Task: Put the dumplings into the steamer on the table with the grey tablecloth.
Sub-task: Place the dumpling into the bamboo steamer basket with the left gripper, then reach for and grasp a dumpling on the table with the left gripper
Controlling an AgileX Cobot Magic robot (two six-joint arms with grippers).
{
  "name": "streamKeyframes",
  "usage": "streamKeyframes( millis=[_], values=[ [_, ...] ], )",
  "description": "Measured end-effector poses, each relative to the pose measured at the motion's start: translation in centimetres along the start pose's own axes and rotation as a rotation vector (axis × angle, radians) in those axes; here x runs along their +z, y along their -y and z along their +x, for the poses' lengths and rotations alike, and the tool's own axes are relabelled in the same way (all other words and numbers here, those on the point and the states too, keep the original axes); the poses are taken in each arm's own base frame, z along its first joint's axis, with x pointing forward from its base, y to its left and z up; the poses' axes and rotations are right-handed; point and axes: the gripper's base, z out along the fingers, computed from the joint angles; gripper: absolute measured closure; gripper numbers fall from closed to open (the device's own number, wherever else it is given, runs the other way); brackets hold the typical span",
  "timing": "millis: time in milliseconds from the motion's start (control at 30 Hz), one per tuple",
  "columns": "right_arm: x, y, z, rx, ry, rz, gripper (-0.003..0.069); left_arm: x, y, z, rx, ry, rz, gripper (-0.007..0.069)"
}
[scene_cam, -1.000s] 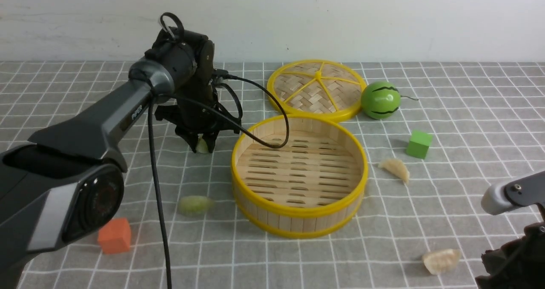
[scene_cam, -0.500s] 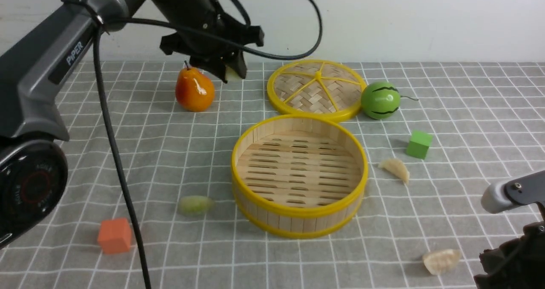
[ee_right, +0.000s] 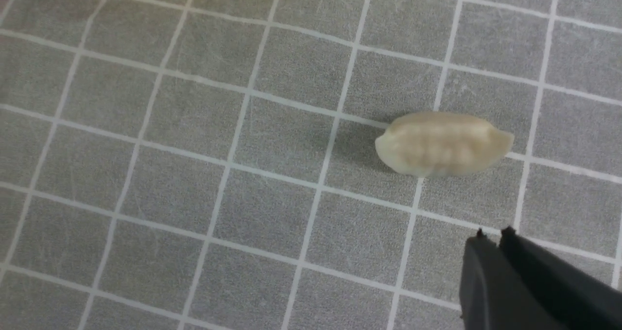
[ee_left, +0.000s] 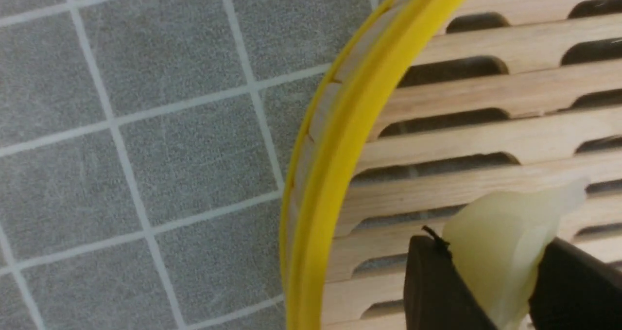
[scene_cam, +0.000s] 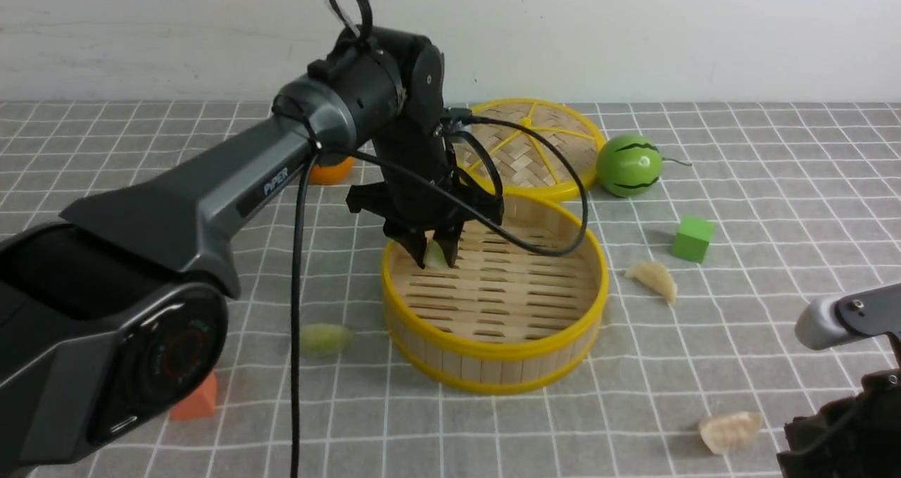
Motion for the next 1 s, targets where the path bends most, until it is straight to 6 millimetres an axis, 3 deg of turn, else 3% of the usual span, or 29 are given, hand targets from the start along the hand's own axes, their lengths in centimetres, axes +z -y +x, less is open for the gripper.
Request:
streamKeyframes(
  millis=[67, 200, 333, 367, 567, 633, 700, 800, 900, 1000],
  values=[
    [0.0, -0.1, 0.0, 0.011, 0.0, -0.007, 0.0619, 0.4, -0.1, 0.0, 0.002, -0.007, -0.008, 0.0339],
    [0.0, -0.2, 0.0, 0.017, 0.001, -0.021, 0.0618, 0.5, -0.2, -0.2, 0.005, 0.007, -0.025, 0.0177],
    [0.0, -0.3, 0.0, 0.025, 0.002, -0.028, 0.0617, -2.6, -0.1, -0.9, 0.009, 0.078, -0.035, 0.0111],
    [0.0, -0.3, -0.1, 0.028, 0.003, -0.029, 0.0617, -3.9, -0.1, -1.0, 0.012, 0.1, -0.034, 0.0106],
    [-0.1, -0.4, -0.1, 0.049, 0.004, -0.041, 0.0617, -17.8, 0.0, 0.1, 0.071, 0.354, 0.014, 0.0103],
    [-0.1, -0.4, -0.1, 0.054, 0.005, -0.044, 0.0617, -20.7, -0.2, 1.3, 0.088, 0.393, 0.02, 0.0103],
    [-0.1, -0.5, -0.2, 0.065, 0.005, -0.05, 0.0617, -22.2, -0.7, 3.0, 0.124, 0.38, 0.009, 0.0103],
    [-0.1, -0.6, -0.1, 0.094, 0.002, -0.066, 0.0617, -19.5, -1.5, 5.6, 0.241, 0.229, -0.024, 0.0103],
    [-0.1, -0.8, -0.1, 0.088, 0.0, -0.082, 0.0617, -12.7, -2.7, 8.9, 0.425, -0.039, -0.054, 0.0103],
    [-0.1, -0.9, -0.1, 0.072, 0.0, -0.1, 0.0617, -7.1, -3.7, 11.1, 0.55, -0.165, -0.067, 0.0103]
  ],
)
